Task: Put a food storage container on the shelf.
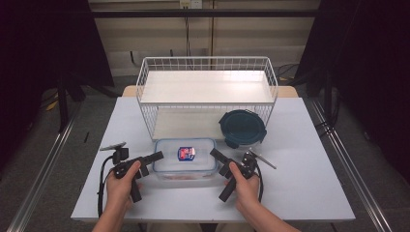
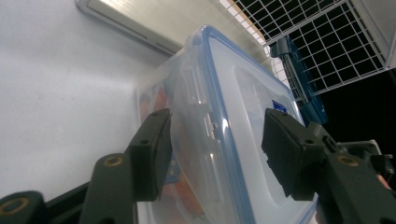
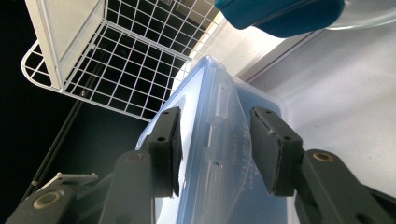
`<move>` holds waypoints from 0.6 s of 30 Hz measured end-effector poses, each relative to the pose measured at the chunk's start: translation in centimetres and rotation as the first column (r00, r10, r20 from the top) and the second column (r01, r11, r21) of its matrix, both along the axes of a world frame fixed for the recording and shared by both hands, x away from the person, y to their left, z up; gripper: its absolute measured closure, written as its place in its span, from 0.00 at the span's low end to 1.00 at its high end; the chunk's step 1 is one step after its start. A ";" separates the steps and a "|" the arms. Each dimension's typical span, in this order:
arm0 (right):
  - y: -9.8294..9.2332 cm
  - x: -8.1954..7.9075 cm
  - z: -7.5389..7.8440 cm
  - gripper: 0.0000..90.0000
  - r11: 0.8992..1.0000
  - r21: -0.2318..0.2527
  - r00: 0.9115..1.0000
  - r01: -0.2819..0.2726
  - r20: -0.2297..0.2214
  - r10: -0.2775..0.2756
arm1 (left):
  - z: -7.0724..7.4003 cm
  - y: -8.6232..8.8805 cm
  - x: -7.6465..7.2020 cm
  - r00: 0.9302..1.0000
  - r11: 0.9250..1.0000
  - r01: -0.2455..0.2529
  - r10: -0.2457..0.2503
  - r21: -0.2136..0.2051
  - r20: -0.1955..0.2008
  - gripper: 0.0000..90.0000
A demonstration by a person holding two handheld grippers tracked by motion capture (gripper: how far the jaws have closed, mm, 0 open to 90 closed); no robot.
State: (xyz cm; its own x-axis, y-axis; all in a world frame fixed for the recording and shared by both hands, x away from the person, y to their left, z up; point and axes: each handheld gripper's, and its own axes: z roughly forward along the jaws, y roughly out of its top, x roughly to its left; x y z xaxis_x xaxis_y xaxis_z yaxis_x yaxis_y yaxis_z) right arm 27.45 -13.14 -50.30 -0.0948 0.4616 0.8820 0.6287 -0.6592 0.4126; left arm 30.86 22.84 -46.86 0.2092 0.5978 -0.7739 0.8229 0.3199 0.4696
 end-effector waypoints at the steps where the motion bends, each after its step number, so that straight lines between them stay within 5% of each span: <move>1: 0.1 -0.1 -0.1 0.62 1.000 0.014 1.000 0.015 0.000 -0.015 | 0.0 0.0 -0.1 1.000 1.000 -0.015 0.015 -0.013 -0.005 0.50; 8: 0.1 -0.5 0.2 0.63 0.998 0.054 0.999 0.031 -0.012 -0.031 | 0.5 0.2 -0.6 0.999 0.998 -0.047 0.048 -0.040 0.026 0.57; 18: 0.4 -1.1 1.1 0.64 0.994 0.099 0.998 0.052 0.035 -0.056 | 1.9 0.2 -1.5 0.993 0.996 -0.072 0.076 -0.051 0.094 0.58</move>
